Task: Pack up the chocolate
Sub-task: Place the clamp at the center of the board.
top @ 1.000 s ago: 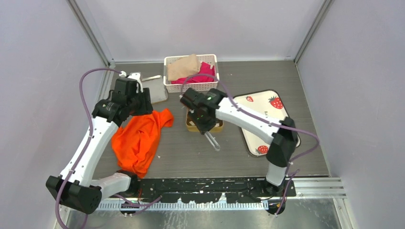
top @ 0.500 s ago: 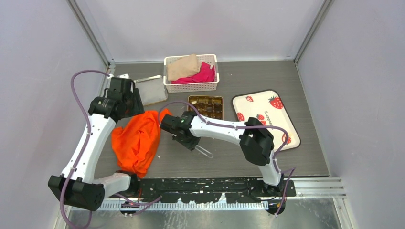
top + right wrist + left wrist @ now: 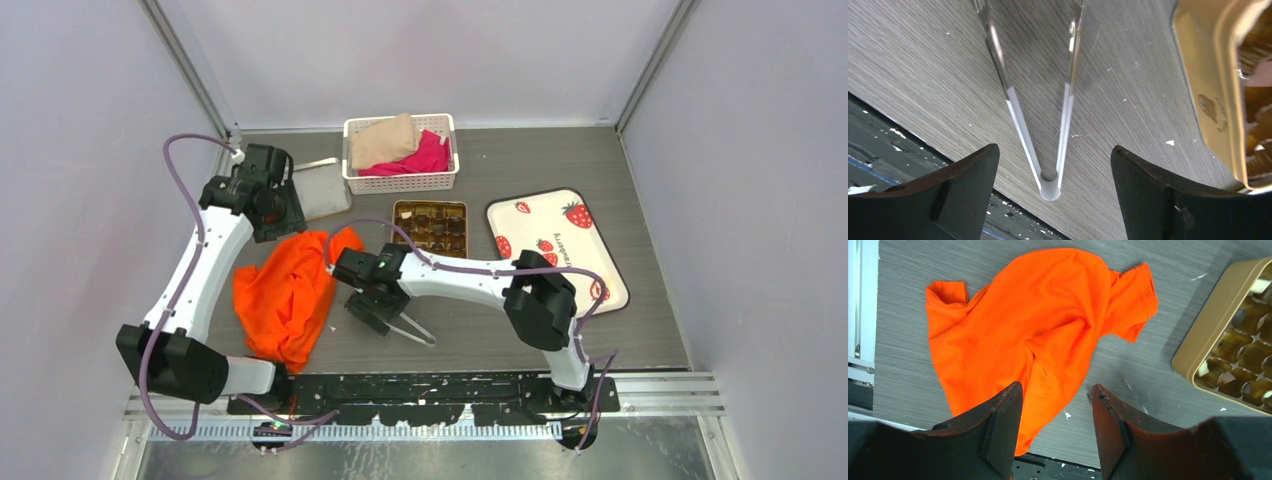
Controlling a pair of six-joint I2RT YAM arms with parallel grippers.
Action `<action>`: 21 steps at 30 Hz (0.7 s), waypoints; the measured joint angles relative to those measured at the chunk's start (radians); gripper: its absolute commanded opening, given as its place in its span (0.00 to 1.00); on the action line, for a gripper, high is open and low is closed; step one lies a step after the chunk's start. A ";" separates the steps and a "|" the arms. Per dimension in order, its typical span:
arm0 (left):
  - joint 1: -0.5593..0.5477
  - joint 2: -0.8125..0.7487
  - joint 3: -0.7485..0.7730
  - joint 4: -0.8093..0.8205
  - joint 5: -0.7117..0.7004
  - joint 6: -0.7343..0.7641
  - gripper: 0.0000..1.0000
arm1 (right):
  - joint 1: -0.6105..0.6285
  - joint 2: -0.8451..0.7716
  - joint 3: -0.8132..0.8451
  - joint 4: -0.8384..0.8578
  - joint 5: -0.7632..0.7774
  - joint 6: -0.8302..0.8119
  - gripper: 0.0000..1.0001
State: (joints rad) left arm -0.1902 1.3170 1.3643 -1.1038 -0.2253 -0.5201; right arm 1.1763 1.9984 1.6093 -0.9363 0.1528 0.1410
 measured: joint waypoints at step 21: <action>0.211 0.564 0.325 0.108 0.053 0.142 0.47 | -0.176 -0.743 -0.249 0.057 0.210 0.354 0.89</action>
State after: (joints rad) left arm 0.0204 1.8809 1.6897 -0.9955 -0.1719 -0.3786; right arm 1.0004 1.2552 1.3605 -0.8795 0.3630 0.4946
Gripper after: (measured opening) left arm 0.495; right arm 0.887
